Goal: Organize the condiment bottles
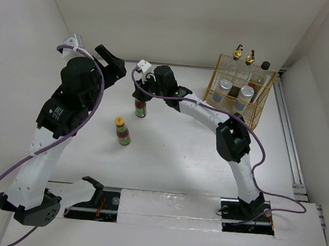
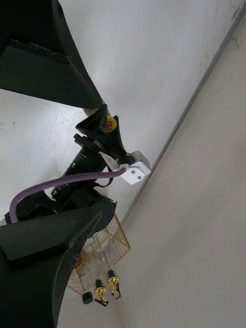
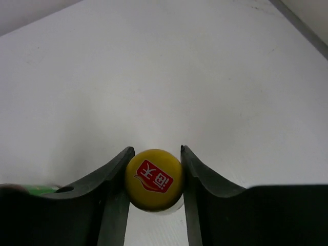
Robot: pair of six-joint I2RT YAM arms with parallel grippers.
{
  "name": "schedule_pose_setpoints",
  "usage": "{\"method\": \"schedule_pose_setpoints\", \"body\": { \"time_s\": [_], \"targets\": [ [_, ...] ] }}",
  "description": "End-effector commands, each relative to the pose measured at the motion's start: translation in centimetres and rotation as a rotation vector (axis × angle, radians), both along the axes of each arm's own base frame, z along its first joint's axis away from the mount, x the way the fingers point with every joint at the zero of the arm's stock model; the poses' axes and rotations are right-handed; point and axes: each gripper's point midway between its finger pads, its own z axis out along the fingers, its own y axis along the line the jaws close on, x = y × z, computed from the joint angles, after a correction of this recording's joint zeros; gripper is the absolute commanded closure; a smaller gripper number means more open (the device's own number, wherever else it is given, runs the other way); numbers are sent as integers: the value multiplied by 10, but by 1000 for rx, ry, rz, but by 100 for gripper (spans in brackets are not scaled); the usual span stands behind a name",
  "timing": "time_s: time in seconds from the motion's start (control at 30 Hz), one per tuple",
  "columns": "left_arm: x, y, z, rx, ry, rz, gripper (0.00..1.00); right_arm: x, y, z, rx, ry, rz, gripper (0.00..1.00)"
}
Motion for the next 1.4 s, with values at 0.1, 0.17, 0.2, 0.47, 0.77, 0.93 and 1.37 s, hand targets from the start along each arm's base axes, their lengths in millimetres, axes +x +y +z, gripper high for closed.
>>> {"method": "schedule_pose_setpoints", "body": {
  "time_s": [0.1, 0.17, 0.2, 0.47, 0.77, 0.93, 1.37],
  "targets": [
    [-7, 7, 6, -10, -39, 12, 28, -5, 8, 61, 134, -65, 6, 84],
    [-5, 6, 4, -13, -48, 12, 28, -18, -3, 112, 217, -109, 1, 92],
    [-2, 5, 6, -22, -64, 12, 28, -19, -15, 134, 251, -129, -13, 93],
    [15, -23, -13, 30, -55, -108, 28, -37, -179, 263, 343, -267, -232, 98],
    [41, -57, -19, 5, -71, -219, 28, -34, -320, 257, 263, -220, -495, 100],
    [49, -68, -26, 3, -58, -256, 28, -16, -349, 243, 231, -193, -550, 100],
    [53, -76, -35, 17, -40, -278, 28, 15, -361, 190, 172, -131, -611, 100]
  ]
}}
